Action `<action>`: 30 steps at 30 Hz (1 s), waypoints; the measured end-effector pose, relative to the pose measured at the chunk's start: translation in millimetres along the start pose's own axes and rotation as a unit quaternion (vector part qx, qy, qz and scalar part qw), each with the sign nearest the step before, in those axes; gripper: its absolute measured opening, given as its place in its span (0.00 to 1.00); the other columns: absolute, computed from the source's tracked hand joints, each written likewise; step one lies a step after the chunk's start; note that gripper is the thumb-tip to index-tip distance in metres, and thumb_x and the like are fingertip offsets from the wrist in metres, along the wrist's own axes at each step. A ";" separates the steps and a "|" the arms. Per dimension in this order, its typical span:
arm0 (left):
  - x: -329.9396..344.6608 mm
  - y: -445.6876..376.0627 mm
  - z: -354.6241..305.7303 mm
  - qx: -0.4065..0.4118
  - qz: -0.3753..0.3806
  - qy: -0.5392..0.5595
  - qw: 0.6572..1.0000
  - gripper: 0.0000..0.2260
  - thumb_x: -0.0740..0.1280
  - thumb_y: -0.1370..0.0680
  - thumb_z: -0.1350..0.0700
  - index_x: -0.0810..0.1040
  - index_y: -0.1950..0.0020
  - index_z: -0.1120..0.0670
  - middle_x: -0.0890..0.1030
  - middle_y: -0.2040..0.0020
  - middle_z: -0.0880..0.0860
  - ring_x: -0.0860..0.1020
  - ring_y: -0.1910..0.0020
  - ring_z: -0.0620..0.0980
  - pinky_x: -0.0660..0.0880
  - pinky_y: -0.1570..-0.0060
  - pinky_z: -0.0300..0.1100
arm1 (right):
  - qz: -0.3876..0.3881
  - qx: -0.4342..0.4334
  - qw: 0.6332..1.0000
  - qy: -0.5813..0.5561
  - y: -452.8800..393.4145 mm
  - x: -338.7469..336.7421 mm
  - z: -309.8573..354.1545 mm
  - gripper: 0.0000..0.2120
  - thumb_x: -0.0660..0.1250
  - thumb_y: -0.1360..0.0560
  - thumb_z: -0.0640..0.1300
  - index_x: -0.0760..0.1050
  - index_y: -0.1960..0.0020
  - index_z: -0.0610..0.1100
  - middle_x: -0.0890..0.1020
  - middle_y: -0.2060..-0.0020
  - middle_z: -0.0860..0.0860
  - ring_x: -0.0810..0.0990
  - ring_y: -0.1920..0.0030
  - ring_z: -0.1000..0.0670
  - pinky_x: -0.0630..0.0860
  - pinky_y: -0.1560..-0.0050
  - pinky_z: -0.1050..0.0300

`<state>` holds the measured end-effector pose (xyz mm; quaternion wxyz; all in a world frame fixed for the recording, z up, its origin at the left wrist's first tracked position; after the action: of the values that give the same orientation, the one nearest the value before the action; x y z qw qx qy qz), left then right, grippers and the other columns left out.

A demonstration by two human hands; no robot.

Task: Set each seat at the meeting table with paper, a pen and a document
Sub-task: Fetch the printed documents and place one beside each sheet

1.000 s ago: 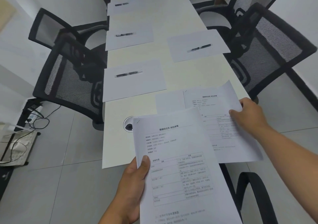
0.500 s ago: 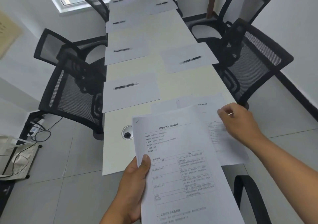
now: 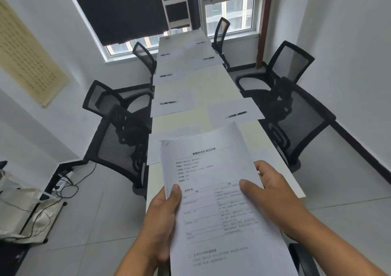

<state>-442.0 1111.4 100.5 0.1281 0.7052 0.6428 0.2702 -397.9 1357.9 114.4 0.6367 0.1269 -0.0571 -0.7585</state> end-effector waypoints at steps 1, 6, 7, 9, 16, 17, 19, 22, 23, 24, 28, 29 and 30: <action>-0.6 9.7 -7.3 0.010 0.001 -0.005 1.000 0.14 0.62 0.11 0.51 0.81 0.30 0.52 0.88 0.39 0.61 0.87 0.41 0.65 0.81 0.37 0.67 | -0.002 -0.005 1.000 -0.008 6.5 2.5 8.2 0.06 0.69 0.16 0.45 0.78 0.40 0.53 0.89 0.46 0.52 0.90 0.48 0.46 0.86 0.44 0.36; -8.8 47.2 -37.8 0.060 -0.002 -0.030 0.998 0.15 0.61 0.11 0.50 0.81 0.29 0.52 0.88 0.38 0.58 0.87 0.39 0.62 0.82 0.36 0.62 | -0.011 -0.026 0.999 -0.035 31.1 18.1 36.8 0.08 0.68 0.16 0.44 0.79 0.44 0.58 0.88 0.44 0.51 0.90 0.48 0.44 0.86 0.45 0.34; -13.7 55.1 -44.7 0.071 -0.002 -0.035 0.997 0.15 0.61 0.11 0.50 0.81 0.29 0.52 0.88 0.37 0.58 0.87 0.38 0.62 0.81 0.34 0.63 | -0.007 -0.032 0.999 -0.042 36.5 24.3 43.7 0.09 0.68 0.16 0.44 0.79 0.45 0.58 0.89 0.45 0.51 0.90 0.48 0.44 0.86 0.45 0.34; -23.6 68.7 -55.6 0.088 -0.002 -0.039 0.995 0.15 0.62 0.11 0.50 0.81 0.28 0.53 0.88 0.37 0.58 0.87 0.38 0.62 0.79 0.31 0.65 | -0.011 -0.043 0.998 -0.048 46.5 36.8 55.9 0.08 0.67 0.16 0.42 0.79 0.44 0.56 0.89 0.45 0.51 0.90 0.48 0.44 0.86 0.45 0.34; -65.9 104.2 -89.1 0.113 -0.005 -0.032 0.993 0.15 0.61 0.11 0.50 0.82 0.30 0.52 0.88 0.38 0.58 0.88 0.40 0.62 0.80 0.34 0.64 | -0.026 -0.069 0.997 -0.039 74.2 83.6 97.9 0.07 0.67 0.16 0.41 0.77 0.41 0.50 0.89 0.48 0.50 0.90 0.51 0.43 0.86 0.48 0.33; -74.8 108.1 -95.5 0.116 -0.003 -0.030 0.993 0.15 0.61 0.11 0.50 0.82 0.30 0.53 0.89 0.39 0.58 0.88 0.41 0.62 0.81 0.35 0.63 | -0.032 -0.071 0.996 -0.032 77.5 92.6 104.0 0.06 0.67 0.16 0.41 0.77 0.41 0.50 0.89 0.49 0.50 0.90 0.52 0.43 0.86 0.48 0.33; -97.1 112.8 -108.9 0.126 -0.001 -0.024 0.992 0.15 0.61 0.11 0.51 0.82 0.30 0.54 0.89 0.40 0.59 0.88 0.42 0.63 0.82 0.37 0.62 | -0.033 -0.082 0.996 -0.020 83.8 115.7 117.2 0.06 0.67 0.16 0.41 0.77 0.41 0.50 0.89 0.49 0.50 0.90 0.52 0.43 0.86 0.48 0.33; -137.9 118.6 -128.1 0.137 0.005 -0.019 0.990 0.15 0.61 0.12 0.51 0.81 0.30 0.54 0.89 0.40 0.60 0.88 0.42 0.63 0.83 0.40 0.60 | -0.049 -0.103 0.994 -0.003 90.1 158.8 136.9 0.07 0.67 0.16 0.41 0.77 0.41 0.51 0.89 0.50 0.50 0.90 0.52 0.44 0.86 0.48 0.34; -144.6 119.9 -132.1 0.139 0.007 -0.015 0.990 0.15 0.62 0.12 0.52 0.81 0.30 0.55 0.89 0.40 0.60 0.88 0.42 0.63 0.83 0.41 0.59 | -0.052 -0.106 0.993 0.001 92.5 166.7 140.8 0.07 0.67 0.16 0.40 0.77 0.41 0.50 0.89 0.50 0.51 0.90 0.52 0.44 0.86 0.48 0.34; -162.9 121.4 -139.9 0.140 0.012 -0.015 0.990 0.14 0.62 0.12 0.52 0.81 0.31 0.55 0.89 0.40 0.60 0.88 0.43 0.63 0.84 0.42 0.58 | -0.059 -0.111 0.992 0.006 95.1 185.1 146.3 0.07 0.67 0.16 0.40 0.77 0.42 0.50 0.89 0.50 0.51 0.90 0.52 0.45 0.86 0.48 0.34; -235.4 117.7 -169.3 0.162 0.027 -0.041 0.986 0.15 0.63 0.13 0.51 0.82 0.31 0.57 0.89 0.42 0.60 0.88 0.44 0.63 0.83 0.39 0.63 | -0.079 -0.131 0.987 0.043 102.8 261.9 161.6 0.06 0.67 0.16 0.41 0.76 0.42 0.51 0.89 0.50 0.53 0.90 0.51 0.48 0.86 0.48 0.37; -251.9 117.8 -178.2 0.165 0.035 -0.048 0.984 0.15 0.63 0.13 0.51 0.82 0.31 0.57 0.89 0.42 0.60 0.89 0.44 0.63 0.83 0.39 0.63 | -0.082 -0.135 0.986 0.045 103.7 280.3 165.1 0.06 0.67 0.16 0.42 0.76 0.41 0.51 0.89 0.50 0.54 0.90 0.51 0.49 0.87 0.48 0.38; -261.5 116.8 -182.9 0.165 0.040 -0.050 0.984 0.15 0.63 0.12 0.52 0.82 0.32 0.57 0.89 0.43 0.60 0.89 0.44 0.63 0.83 0.39 0.62 | -0.084 -0.139 0.986 0.046 105.3 291.4 166.1 0.05 0.67 0.15 0.42 0.75 0.41 0.50 0.89 0.50 0.54 0.90 0.51 0.50 0.87 0.49 0.39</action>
<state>-451.2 809.3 255.9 0.0312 0.7541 0.6430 0.1299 -387.5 1040.6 265.3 0.5841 0.0769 0.0891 -0.8031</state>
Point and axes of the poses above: each hand's wrist, its own y-axis away from the middle knuckle, its own x-axis out of the palm, z = x × y, the point moved 2 cm from there along -y, towards the middle knuckle
